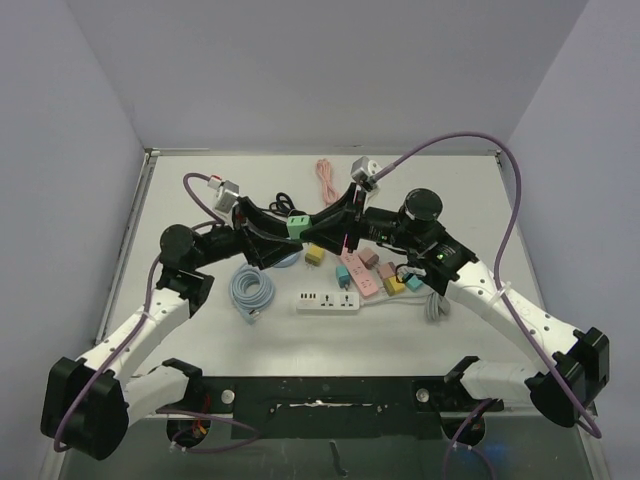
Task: Insert the plug
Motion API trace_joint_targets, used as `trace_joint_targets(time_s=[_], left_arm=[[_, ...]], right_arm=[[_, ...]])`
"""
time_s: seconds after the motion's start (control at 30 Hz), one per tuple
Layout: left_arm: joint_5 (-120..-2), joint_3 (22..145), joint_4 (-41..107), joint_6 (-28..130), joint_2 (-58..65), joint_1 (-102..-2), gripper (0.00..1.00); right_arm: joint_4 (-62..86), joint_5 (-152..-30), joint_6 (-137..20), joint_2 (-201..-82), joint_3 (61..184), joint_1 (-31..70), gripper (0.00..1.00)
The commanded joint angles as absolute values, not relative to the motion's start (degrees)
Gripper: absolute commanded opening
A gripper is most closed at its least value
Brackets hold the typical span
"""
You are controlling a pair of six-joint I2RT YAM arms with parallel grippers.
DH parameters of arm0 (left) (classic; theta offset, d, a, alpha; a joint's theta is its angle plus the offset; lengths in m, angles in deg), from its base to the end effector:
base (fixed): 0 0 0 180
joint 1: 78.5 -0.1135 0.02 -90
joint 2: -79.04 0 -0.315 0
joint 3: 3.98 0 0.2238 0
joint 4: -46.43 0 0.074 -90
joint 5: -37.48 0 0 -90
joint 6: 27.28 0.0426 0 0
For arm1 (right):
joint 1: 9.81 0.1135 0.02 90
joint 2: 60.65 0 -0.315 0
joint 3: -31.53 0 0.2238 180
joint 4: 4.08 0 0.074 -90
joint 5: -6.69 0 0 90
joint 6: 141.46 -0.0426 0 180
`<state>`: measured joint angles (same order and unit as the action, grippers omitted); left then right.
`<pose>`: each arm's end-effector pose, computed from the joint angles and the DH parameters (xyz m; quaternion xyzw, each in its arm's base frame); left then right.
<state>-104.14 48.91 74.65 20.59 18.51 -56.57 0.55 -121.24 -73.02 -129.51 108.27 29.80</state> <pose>0.1553 -0.0985 0.3933 0.2625 0.5674 -0.6027 0.4959 0.1647 0.1703 0.4441 -0.3352 0.6044 0.5419 0.4782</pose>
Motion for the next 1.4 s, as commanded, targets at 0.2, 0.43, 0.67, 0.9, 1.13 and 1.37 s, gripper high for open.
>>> trace_joint_targets(time_s=[0.2, 0.43, 0.67, 0.9, 1.13, 1.37], left_arm=[[-101.80, 47.72, 100.86, 0.88, 12.82, -55.16, 0.53], [-101.89, 48.02, 100.70, 1.50, 12.24, -54.94, 0.40], [-103.66, 48.46, 96.91, 5.38, 13.45, -54.93, 0.11], [-110.26, 51.41, 76.34, 20.57, 17.29, -54.87, 0.05], [-112.52, 56.92, 53.16, 35.58, 19.68, -53.76, 0.06], [-111.09, 59.55, 41.85, 42.91, 19.83, -52.95, 0.07]], right_arm=[[-14.48, -121.26, -83.57, -127.62, 106.58, 29.84, 0.11], [-16.08, -122.81, -84.37, -127.78, 105.25, 29.78, 0.14], [-8.79, -122.22, -83.05, -127.66, 106.95, 29.78, 0.33], [12.11, -120.97, -72.77, -128.07, 115.79, 29.70, 0.58], [40.03, -126.24, -56.17, -136.67, 131.24, 29.78, 0.61], [46.69, -131.22, -51.45, -140.20, 135.13, 30.36, 0.62]])
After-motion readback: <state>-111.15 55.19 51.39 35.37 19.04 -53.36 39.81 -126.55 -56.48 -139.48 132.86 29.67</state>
